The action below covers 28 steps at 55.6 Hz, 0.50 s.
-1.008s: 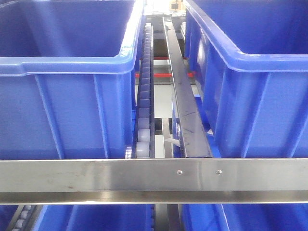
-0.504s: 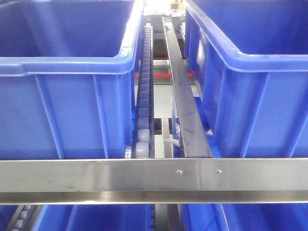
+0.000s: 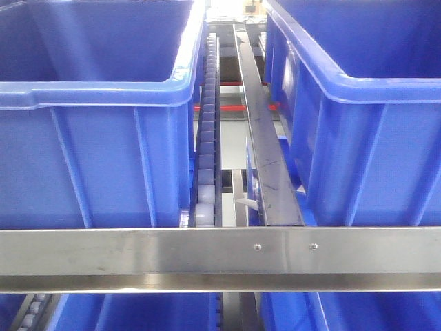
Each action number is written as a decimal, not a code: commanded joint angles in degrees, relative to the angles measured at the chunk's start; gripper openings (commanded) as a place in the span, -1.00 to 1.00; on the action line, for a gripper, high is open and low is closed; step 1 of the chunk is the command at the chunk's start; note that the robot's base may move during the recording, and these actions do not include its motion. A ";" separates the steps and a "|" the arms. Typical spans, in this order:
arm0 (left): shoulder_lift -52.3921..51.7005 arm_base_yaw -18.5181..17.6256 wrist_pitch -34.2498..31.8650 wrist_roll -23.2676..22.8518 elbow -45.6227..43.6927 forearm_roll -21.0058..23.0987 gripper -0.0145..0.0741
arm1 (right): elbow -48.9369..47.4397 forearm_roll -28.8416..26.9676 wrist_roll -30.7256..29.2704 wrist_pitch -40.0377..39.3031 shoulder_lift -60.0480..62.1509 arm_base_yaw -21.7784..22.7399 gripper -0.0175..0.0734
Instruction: Pick and sort blue part to right shelf
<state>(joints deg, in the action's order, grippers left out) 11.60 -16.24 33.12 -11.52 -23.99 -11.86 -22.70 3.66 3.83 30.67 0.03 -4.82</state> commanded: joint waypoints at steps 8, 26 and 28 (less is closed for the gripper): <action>0.44 -0.18 -4.76 -0.35 -1.52 -0.29 -0.39 | -1.52 0.14 -0.37 -5.52 -0.86 0.10 -0.53; -1.71 2.24 -8.01 0.23 1.82 3.91 -0.39 | -1.52 0.14 -0.37 -5.52 -0.86 0.10 -0.53; -2.97 3.63 -9.41 0.97 3.36 6.71 -0.39 | -1.52 0.14 -0.37 -5.52 -0.86 0.10 -0.53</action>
<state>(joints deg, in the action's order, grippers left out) 9.94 -14.71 30.99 -11.41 -21.02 -9.15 -22.70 3.57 3.83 30.67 0.03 -4.82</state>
